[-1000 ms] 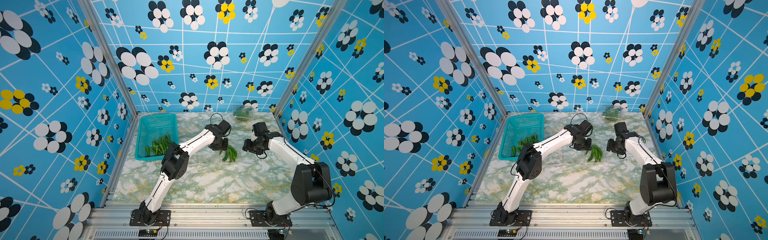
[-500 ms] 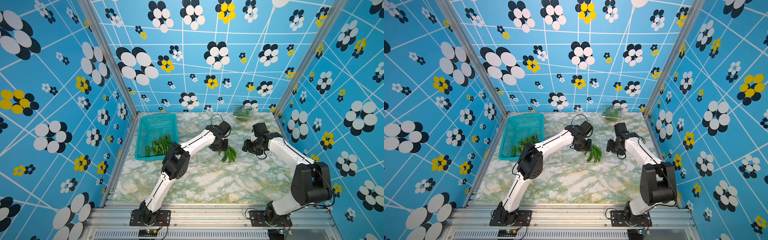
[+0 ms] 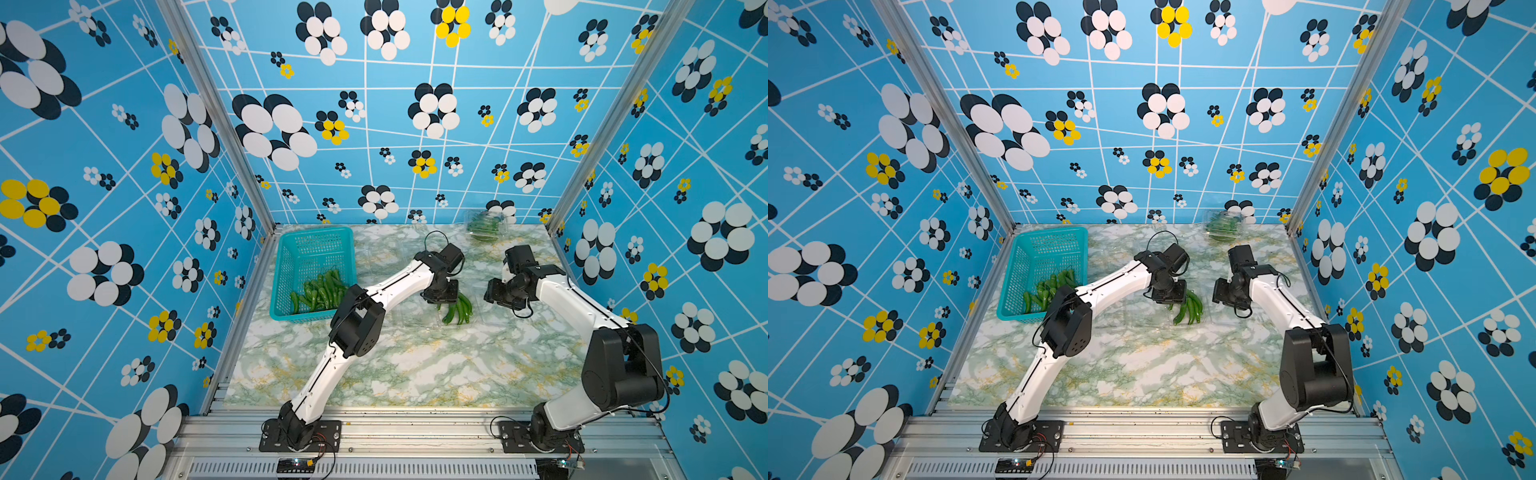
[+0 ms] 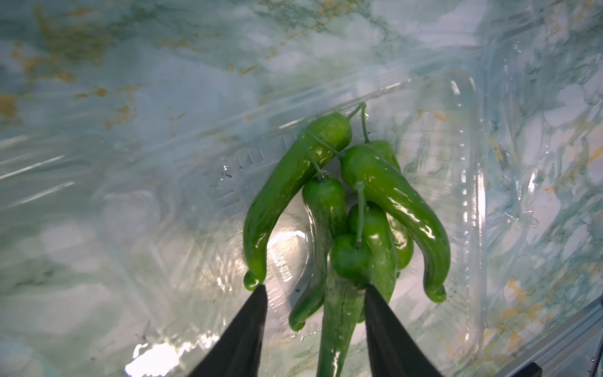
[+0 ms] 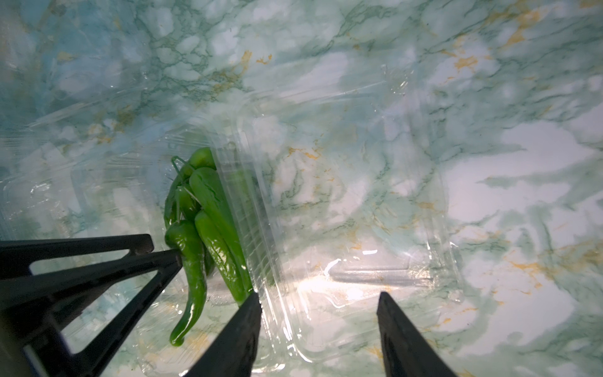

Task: Take small green peppers out of containers
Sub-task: Pick up the green pepper from the packing box.

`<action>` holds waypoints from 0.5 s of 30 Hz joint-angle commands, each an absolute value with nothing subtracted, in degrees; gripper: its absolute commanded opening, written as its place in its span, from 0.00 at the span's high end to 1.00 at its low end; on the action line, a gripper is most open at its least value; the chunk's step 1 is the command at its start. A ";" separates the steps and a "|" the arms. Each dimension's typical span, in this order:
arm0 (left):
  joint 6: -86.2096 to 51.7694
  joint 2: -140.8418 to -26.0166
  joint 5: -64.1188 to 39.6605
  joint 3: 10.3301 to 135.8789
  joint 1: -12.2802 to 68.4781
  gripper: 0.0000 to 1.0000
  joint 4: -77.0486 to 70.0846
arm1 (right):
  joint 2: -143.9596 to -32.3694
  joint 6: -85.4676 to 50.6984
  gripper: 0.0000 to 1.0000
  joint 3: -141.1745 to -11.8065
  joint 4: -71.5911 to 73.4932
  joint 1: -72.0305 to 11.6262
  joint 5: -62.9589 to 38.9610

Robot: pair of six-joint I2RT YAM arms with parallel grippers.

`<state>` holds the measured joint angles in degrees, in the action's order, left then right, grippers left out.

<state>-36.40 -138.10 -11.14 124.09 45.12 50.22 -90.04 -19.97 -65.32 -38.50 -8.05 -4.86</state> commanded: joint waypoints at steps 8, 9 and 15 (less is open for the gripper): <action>-36.12 -142.97 -13.29 129.28 45.64 0.51 52.33 | -89.01 -19.24 0.42 -65.17 -38.70 -7.58 -5.24; -35.98 -142.93 -13.22 129.29 45.65 0.52 52.42 | -89.03 -19.16 0.41 -65.16 -38.68 -7.62 -5.19; -35.85 -143.19 -13.86 129.11 45.57 0.66 52.14 | -89.20 -19.48 0.42 -65.37 -38.67 -7.62 -5.30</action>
<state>-36.32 -142.06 -12.95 127.70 45.41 50.85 -90.04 -19.97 -65.28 -38.48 -8.05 -4.86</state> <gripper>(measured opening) 0.362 0.583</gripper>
